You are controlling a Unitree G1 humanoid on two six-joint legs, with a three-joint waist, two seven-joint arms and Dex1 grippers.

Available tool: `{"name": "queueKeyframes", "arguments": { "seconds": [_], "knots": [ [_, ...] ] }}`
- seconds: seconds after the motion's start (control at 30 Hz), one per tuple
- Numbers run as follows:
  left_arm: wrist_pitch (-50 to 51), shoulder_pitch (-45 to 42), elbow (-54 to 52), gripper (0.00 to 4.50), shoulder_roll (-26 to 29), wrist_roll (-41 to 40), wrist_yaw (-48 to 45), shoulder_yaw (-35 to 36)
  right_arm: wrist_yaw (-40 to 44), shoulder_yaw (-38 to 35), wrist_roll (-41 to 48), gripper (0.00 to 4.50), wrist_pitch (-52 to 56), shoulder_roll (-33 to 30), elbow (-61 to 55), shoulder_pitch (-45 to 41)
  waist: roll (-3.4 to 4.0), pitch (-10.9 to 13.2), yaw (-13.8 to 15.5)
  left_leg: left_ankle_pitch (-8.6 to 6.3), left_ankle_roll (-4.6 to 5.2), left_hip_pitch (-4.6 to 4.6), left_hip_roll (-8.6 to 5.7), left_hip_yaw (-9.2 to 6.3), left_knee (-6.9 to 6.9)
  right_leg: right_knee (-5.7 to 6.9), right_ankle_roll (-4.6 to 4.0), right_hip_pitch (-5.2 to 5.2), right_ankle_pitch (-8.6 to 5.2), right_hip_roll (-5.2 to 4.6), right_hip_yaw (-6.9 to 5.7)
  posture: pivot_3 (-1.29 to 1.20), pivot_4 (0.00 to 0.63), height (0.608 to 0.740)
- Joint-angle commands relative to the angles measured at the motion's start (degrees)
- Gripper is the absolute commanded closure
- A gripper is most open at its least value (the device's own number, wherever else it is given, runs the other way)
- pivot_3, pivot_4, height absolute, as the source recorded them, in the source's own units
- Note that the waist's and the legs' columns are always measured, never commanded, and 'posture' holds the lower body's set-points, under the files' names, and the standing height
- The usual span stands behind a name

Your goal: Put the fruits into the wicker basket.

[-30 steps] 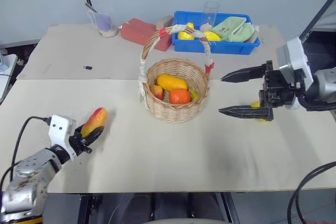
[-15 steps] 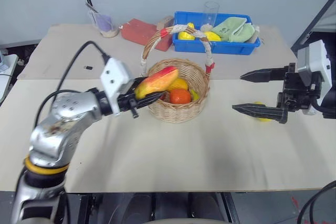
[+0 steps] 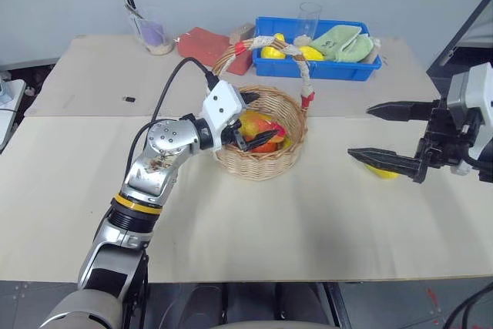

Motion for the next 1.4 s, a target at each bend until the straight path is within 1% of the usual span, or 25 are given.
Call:
{"name": "queueKeyframes", "arguments": {
  "seconds": [0.03, 0.1, 0.13, 0.27, 0.33, 0.43, 0.57, 0.67, 0.77, 0.8, 0.87, 0.9, 1.0, 1.07, 1.13, 1.2, 1.23, 1.3, 1.4],
  "knots": [
    [0.7, 1.1, -5.8, 0.03, 2.8, -3.0, -4.6, 2.0, -3.3, 3.8, -10.4, 0.00, -5.7, -1.5, 7.2, 1.3, 0.00, 0.0, 0.0, 0.00, 0.00, 0.01, -0.01, 0.03, 0.00, 0.00, 0.00, -0.01, 0.00, -0.02, 0.04, 0.00, 0.150, 0.740],
    [2.3, 2.5, -9.4, 0.03, 5.2, -5.5, -7.8, 2.4, -4.6, 8.6, -17.1, 0.00, -9.4, -1.9, 13.2, 1.5, 0.01, 0.0, -0.1, 0.00, 0.00, 0.04, 0.00, 0.05, 0.00, 0.00, 0.00, 0.00, 0.00, 0.00, 0.04, 0.00, 0.150, 0.740],
    [3.1, 3.0, -10.9, 0.03, 6.2, -6.4, -9.0, 2.6, -4.7, 10.2, -18.9, 0.00, -10.7, -1.7, 15.5, 1.1, 0.01, 0.0, -0.2, 0.00, -0.01, 0.05, 0.01, 0.06, -0.01, 0.00, 0.00, -0.01, 0.00, 0.00, 0.06, 0.00, 0.150, 0.740],
    [6.1, 4.8, -15.7, 0.03, 9.9, -10.2, -13.0, 3.5, -4.4, 15.4, -23.1, 0.00, -13.3, 0.6, 24.7, -3.0, 0.08, 0.0, -0.2, 0.01, -0.01, 0.04, 0.03, 0.09, -0.02, 0.00, 0.00, -0.05, 0.00, 0.03, 0.08, 0.00, 0.150, 0.740],
    [7.4, 5.6, -18.1, 0.03, 12.0, -12.2, -15.1, 4.2, -4.4, 18.7, -26.5, 0.00, -15.8, 2.1, 32.5, -5.6, 0.08, 0.0, -0.4, 0.01, -0.02, 0.06, 0.03, 0.10, -0.01, 0.00, 0.00, -0.04, 0.00, 0.05, 0.10, 0.00, 0.150, 0.740],
    [8.4, 6.3, -20.0, 0.03, 13.1, -14.2, -16.2, 5.0, -3.0, 20.8, -28.9, 0.00, -19.8, 3.8, 40.1, -8.3, 0.08, 0.0, -0.4, 0.01, -0.02, 0.08, 0.04, 0.11, -0.03, -0.04, 0.00, -0.01, -0.01, 0.05, 0.10, 0.00, 0.150, 0.740],
    [9.0, 6.5, -20.7, 0.03, 13.7, -15.1, -16.7, 5.5, -1.1, 21.1, -29.2, 0.00, -20.2, 5.5, 45.2, -11.0, 0.09, 0.0, -0.3, 0.01, -0.02, 0.05, 0.03, 0.12, -0.01, -0.04, 0.00, -0.03, -0.01, 0.04, 0.10, 0.00, 0.150, 0.740],
    [10.5, 6.6, -21.5, 0.00, 14.1, -17.6, -17.1, 6.6, 0.1, 20.8, -28.8, 0.84, -20.1, 6.4, 46.6, -11.8, 0.09, 0.0, -0.3, 0.01, -0.02, 0.05, 0.03, 0.11, -0.01, -0.03, 0.00, -0.03, 0.00, 0.04, 0.11, 0.00, 0.150, 0.740],
    [11.4, 7.0, -22.1, 0.00, 14.4, -20.2, -18.2, 7.8, 0.8, 20.8, -28.9, 1.83, -20.0, 6.6, 46.5, -11.9, 0.10, 0.0, -0.3, 0.01, -0.02, 0.06, 0.04, 0.11, -0.02, -0.03, 0.00, -0.03, -0.01, 0.05, 0.10, 0.00, 0.150, 0.740],
    [11.6, 7.1, -22.1, 0.00, 14.3, -21.0, -18.5, 8.2, 1.0, 20.7, -28.9, 2.22, -19.9, 6.6, 46.4, -11.9, 0.10, 0.0, -0.3, 0.01, -0.02, 0.06, 0.04, 0.11, -0.02, -0.02, 0.00, -0.03, -0.01, 0.05, 0.10, 0.00, 0.150, 0.740],
    [12.4, 7.0, -22.2, 0.00, 14.4, -22.4, -18.9, 8.5, 1.7, 20.6, -28.6, 2.84, -19.6, 6.5, 45.4, -11.3, 0.10, 0.0, -0.3, 0.01, -0.02, 0.06, 0.04, 0.11, -0.01, -0.01, 0.00, -0.02, -0.01, 0.04, 0.10, 0.00, 0.150, 0.740],
    [12.5, 6.9, -22.3, 0.00, 14.4, -22.6, -19.0, 8.6, 1.9, 20.4, -28.5, 3.01, -19.6, 6.4, 44.9, -11.1, 0.10, 0.0, -0.3, 0.01, -0.02, 0.05, 0.04, 0.10, -0.01, -0.01, 0.00, -0.03, -0.01, 0.04, 0.10, 0.00, 0.150, 0.740],
    [12.8, 7.2, -22.2, 0.00, 15.1, -24.2, -19.1, 10.6, 3.9, 17.6, -25.5, 3.04, -18.1, 5.0, 37.6, -9.7, 0.10, 0.0, -0.3, 0.01, -0.02, 0.05, 0.04, 0.10, -0.02, -0.01, 0.00, -0.03, -0.01, 0.04, 0.10, 0.00, 0.150, 0.740],
    [13.2, 8.7, -21.9, 0.00, 17.3, -24.5, -19.4, 12.8, 6.2, 14.6, -21.1, 3.04, -13.0, 3.0, 27.7, -7.6, 0.20, 0.1, -0.3, 0.01, -0.02, 0.04, 0.05, 0.10, -0.02, 0.02, 0.00, -0.06, -0.01, 0.05, 0.10, 0.00, 0.150, 0.740],
    [12.4, 11.2, -21.4, 0.00, 19.7, -23.0, -19.7, 14.5, 7.9, 11.9, -15.9, 3.04, -6.9, 1.3, 16.7, -5.5, 0.33, 0.1, -0.6, 0.00, 0.00, 0.06, 0.08, 0.09, -0.04, 0.04, 0.00, -0.08, -0.01, 0.08, 0.13, 0.00, 0.150, 0.740],
    [12.1, 14.0, -21.4, 0.00, 21.9, -22.2, -19.4, 16.4, 6.9, 10.0, -9.8, 3.05, -0.1, 1.0, 6.7, -5.5, 0.35, 0.1, -0.8, -0.01, 0.01, 0.08, 0.13, 0.05, -0.09, 0.03, -0.01, -0.09, -0.01, 0.12, 0.12, 0.00, 0.150, 0.740],
    [12.2, 15.3, -21.6, 0.00, 22.7, -22.2, -19.2, 17.3, 5.8, 9.6, -7.2, 3.05, 2.7, 1.6, 3.0, -6.1, 0.33, 0.1, -0.8, -0.01, 0.02, 0.09, 0.15, 0.01, -0.08, 0.03, -0.01, -0.06, -0.01, 0.13, 0.11, 0.00, 0.150, 0.740],
    [12.2, 18.6, -22.4, 0.00, 24.6, -21.9, -19.1, 19.2, 1.7, 12.1, -3.7, 3.05, 6.8, 5.0, -3.1, -10.4, 0.32, 0.1, -1.0, -0.01, 0.01, 0.10, 0.17, -0.04, -0.09, 0.03, -0.02, -0.03, -0.02, 0.14, 0.07, 0.00, 0.150, 0.740],
    [12.7, 20.7, -23.3, 0.00, 25.6, -22.2, -18.1, 20.6, -3.5, 17.3, -3.3, 3.05, 10.2, 10.9, -3.7, -18.1, 0.28, 0.1, -1.3, -0.01, 0.00, 0.11, 0.17, -0.05, -0.09, 0.03, -0.03, -0.03, -0.02, 0.09, 0.07, 0.00, 0.150, 0.740]
  ]
}}
